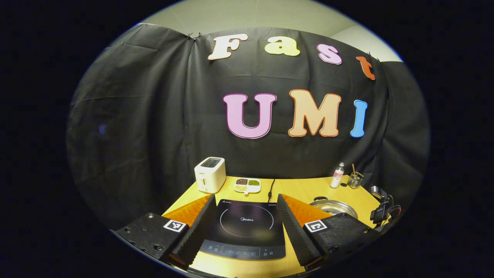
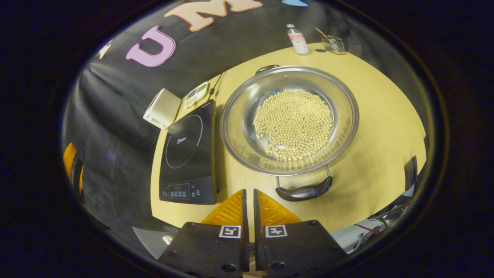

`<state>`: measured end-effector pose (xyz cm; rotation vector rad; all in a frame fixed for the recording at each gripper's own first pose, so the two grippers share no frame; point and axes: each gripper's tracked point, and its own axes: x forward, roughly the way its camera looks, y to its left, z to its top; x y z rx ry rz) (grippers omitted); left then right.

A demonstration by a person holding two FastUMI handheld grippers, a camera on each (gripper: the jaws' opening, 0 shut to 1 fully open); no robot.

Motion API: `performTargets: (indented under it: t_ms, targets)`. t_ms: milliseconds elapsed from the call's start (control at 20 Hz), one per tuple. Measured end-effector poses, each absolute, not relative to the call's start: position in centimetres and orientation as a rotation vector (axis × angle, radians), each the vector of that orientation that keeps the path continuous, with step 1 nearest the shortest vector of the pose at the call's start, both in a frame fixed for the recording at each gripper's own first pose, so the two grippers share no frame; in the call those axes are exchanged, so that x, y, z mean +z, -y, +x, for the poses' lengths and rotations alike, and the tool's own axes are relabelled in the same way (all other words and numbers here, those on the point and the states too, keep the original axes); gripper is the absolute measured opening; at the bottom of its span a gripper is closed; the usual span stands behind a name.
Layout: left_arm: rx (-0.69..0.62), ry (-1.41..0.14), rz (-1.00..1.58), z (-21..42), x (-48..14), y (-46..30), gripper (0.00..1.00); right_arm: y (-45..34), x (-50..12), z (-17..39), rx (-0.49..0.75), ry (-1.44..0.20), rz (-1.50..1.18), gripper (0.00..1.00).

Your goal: First push the handle of the pot to place it horizontally, then grasp the pot with both hands and set it on the induction cooktop.

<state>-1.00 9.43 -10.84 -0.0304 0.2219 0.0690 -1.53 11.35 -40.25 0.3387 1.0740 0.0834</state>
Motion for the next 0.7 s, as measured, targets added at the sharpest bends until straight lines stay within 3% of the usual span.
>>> performTargets:
  t_ms: [200,350,400,450,500,600,700]
  targets:
    - [0.076,-0.228,-0.028,-0.9,-11.2,-9.7,0.92,-10.4,-41.4,-1.7,0.067,-1.106,0.308,0.09]
    - [0.073,-0.231,-0.031,-0.5,-11.4,-9.8,0.96,-9.7,-42.2,-1.6,0.044,-1.113,0.284,0.09]
    - [0.068,-0.235,-0.033,-0.4,-11.5,-9.7,0.96,-9.4,-42.3,-1.5,0.04,-1.113,0.274,0.0]
    - [0.065,-0.236,-0.036,-0.2,-11.7,-9.6,0.96,-9.4,-42.6,-1.4,0.039,-1.114,0.266,0.0]
    - [0.06,-0.239,-0.039,-0.1,-11.7,-9.5,0.96,-9.5,-42.7,-1.4,0.043,-1.116,0.262,0.06]
    - [0.054,-0.24,-0.038,0.1,-11.8,-9.3,0.96,-9.1,-42.6,-1.3,0.035,-1.115,0.248,0.0]
    - [0.047,-0.24,-0.034,0.3,-11.9,-9.2,0.96,-8.3,-42.6,-1.2,0.017,-1.113,0.235,0.06]
